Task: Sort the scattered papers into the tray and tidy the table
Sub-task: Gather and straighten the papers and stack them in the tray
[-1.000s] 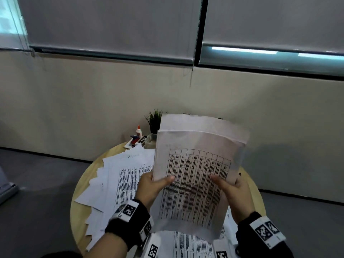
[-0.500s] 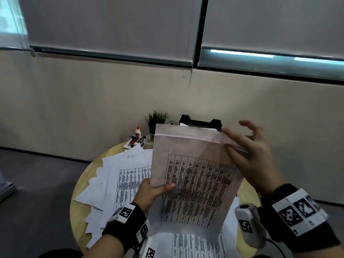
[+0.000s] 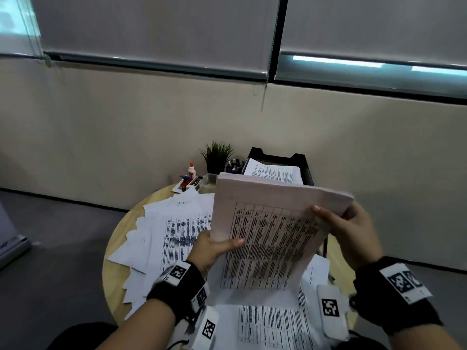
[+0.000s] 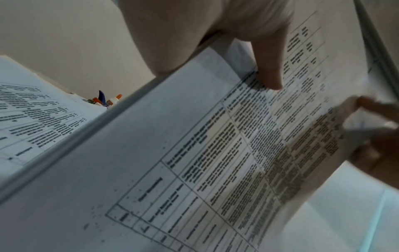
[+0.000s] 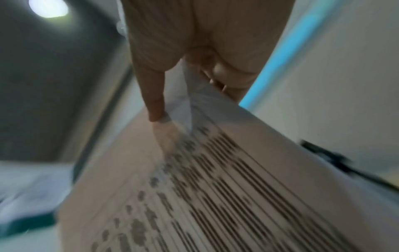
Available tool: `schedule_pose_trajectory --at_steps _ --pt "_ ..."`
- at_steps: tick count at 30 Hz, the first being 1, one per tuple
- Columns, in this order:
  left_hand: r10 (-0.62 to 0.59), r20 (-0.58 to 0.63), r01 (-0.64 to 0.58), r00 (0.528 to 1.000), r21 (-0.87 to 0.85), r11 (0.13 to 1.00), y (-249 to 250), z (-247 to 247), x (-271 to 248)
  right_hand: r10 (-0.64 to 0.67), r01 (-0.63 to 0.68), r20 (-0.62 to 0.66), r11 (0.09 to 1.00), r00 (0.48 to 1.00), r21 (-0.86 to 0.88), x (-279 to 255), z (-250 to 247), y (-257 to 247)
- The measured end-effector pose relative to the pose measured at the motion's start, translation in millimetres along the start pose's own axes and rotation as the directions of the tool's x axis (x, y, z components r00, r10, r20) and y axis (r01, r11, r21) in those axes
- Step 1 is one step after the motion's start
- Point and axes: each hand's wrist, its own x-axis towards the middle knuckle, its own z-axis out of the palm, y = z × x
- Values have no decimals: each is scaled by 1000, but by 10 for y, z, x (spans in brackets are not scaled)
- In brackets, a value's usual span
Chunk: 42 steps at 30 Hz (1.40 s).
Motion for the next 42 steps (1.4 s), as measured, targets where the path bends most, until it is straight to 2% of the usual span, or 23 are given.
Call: schedule_pose_trajectory --at_steps 2,5,7,11,14,16,18,22,24,28,31,33,36,37,39,42 --pt "-8 -7 8 1000 4 1000 -9 -14 28 151 -151 15 987 988 56 -55 -18 258" --pt "-19 -24 20 1000 27 999 -85 -34 12 360 -359 51 933 932 -24 -189 10 674" --pt "-21 -43 24 999 62 998 -163 -12 -30 425 -424 64 905 903 -30 -297 43 906" --pt "-5 -130 13 991 60 998 -182 50 -8 347 -347 -4 938 938 17 -353 128 992" --pt "30 -124 -26 992 32 999 -23 84 92 274 -273 -27 961 961 29 -234 149 876" --pt "46 -123 -43 991 30 999 2 87 146 272 -270 -41 961 961 53 -197 159 853" --pt "26 -133 -16 991 70 997 -68 77 163 335 -333 -58 942 941 28 -234 189 939" --pt "-123 -201 160 972 178 971 -505 18 55 539 -552 -132 827 832 -101 -490 278 1421" --pt "-152 -204 189 967 176 966 -646 9 -10 577 -595 -163 798 800 -93 -566 313 1547" --pt "-189 -236 240 953 208 948 -592 24 -33 533 -551 -169 830 829 -88 -534 306 1469" --pt "-168 -154 210 974 319 924 -526 -64 11 527 -547 -165 829 834 -116 -564 299 1423" --pt "-186 -79 201 979 374 905 -512 -120 -6 568 -591 -187 799 802 -110 -670 299 1446" --pt "-253 48 208 966 437 875 -534 -184 -85 700 -714 -184 701 690 -8 -874 285 1533" --pt "-294 76 230 953 452 862 -560 -202 -109 740 -755 -171 655 650 -34 -918 275 1561" --pt "-350 91 263 932 491 830 -612 -230 -147 804 -817 -147 565 576 -110 -959 257 1587" --pt "-386 83 290 919 524 801 -633 -249 -182 832 -842 -151 507 534 -185 -953 217 1618"
